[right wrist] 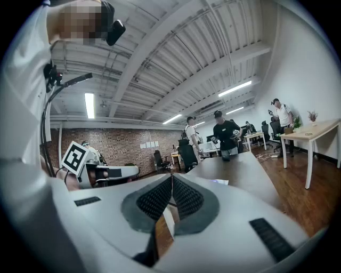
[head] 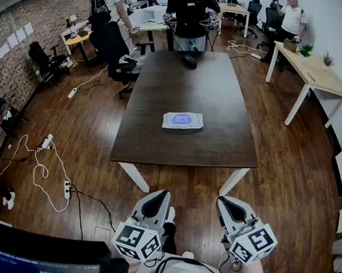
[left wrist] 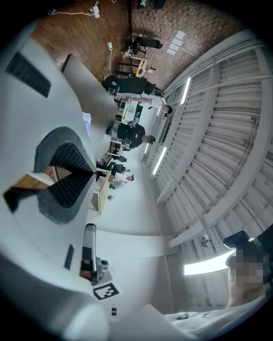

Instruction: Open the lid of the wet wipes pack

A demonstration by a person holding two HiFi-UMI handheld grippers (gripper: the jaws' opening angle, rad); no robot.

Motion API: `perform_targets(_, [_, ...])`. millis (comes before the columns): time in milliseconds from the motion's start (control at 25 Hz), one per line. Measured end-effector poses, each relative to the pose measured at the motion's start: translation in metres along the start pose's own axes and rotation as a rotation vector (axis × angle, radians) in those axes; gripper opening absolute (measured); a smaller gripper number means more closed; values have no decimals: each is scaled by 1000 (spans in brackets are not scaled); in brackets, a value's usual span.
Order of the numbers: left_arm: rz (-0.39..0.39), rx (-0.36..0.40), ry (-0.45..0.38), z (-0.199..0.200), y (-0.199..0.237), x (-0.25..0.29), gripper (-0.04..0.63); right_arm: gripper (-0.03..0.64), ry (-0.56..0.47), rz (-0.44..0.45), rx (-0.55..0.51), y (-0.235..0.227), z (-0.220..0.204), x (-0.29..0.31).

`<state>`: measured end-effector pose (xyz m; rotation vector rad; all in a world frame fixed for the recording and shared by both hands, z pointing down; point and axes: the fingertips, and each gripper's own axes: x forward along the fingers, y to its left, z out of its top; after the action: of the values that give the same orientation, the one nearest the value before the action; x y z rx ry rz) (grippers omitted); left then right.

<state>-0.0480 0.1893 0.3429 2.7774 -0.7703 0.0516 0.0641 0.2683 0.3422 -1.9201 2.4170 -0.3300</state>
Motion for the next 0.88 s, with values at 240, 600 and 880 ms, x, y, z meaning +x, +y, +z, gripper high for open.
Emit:
perform_targets(240, [-26,-4,11,8,54,59,0,9,8,-21,-10,-34,6,67])
perform_targets(600, [-94,-12,21,50,149,162,2,9,19,-64,-32,-88,42,192])
perform_targets(880, [-129,-12,33,76,226,230,1,9,34,-106,-41,-128,64,279])
